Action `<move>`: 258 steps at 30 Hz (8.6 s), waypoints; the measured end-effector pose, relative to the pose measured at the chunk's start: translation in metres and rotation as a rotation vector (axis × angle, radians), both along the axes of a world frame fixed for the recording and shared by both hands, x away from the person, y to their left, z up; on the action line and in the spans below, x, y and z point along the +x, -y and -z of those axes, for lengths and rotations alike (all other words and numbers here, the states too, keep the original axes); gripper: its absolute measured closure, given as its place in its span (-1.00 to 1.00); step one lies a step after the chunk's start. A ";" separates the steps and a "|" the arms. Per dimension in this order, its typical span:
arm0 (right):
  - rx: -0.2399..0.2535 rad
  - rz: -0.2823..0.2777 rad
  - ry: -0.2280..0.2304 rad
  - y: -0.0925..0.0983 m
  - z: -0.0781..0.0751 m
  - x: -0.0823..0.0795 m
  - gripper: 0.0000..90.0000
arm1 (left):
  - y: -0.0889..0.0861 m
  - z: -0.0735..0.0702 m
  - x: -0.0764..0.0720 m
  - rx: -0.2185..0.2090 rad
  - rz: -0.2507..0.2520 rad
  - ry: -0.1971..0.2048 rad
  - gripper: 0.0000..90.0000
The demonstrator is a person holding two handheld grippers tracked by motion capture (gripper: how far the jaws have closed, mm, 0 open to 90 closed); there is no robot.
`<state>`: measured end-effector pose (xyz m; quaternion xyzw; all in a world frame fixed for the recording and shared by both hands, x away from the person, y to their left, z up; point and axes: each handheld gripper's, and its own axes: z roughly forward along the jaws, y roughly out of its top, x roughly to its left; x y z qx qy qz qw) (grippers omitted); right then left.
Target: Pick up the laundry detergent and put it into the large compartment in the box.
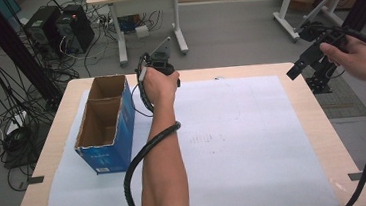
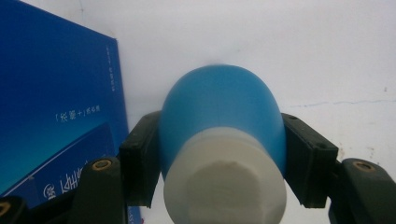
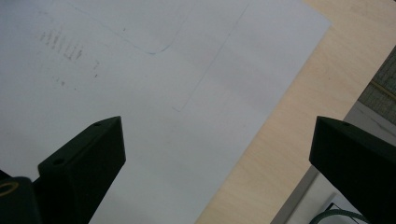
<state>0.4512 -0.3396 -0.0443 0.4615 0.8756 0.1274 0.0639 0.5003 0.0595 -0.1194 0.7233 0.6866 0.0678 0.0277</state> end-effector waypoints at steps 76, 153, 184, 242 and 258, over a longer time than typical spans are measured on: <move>-0.049 -0.063 0.015 -0.052 -0.021 -0.041 -0.92 | -0.129 -0.201 -0.144 0.033 -0.147 0.250 -0.16; -0.064 -0.059 -0.034 -0.046 -0.003 -0.038 -0.92 | -0.141 -0.050 -0.128 0.041 -0.073 0.132 -0.16; -0.057 -0.067 -0.069 -0.048 0.008 -0.027 -0.92 | -0.138 -0.011 -0.122 0.060 -0.080 0.108 -0.16; -0.035 -0.060 -0.070 -0.043 0.012 -0.023 -0.92 | -0.136 0.007 -0.109 0.091 -0.093 0.084 -0.28; -0.037 -0.061 -0.063 -0.044 0.009 -0.025 -0.92 | -0.136 -0.001 -0.115 0.090 -0.100 0.105 -0.34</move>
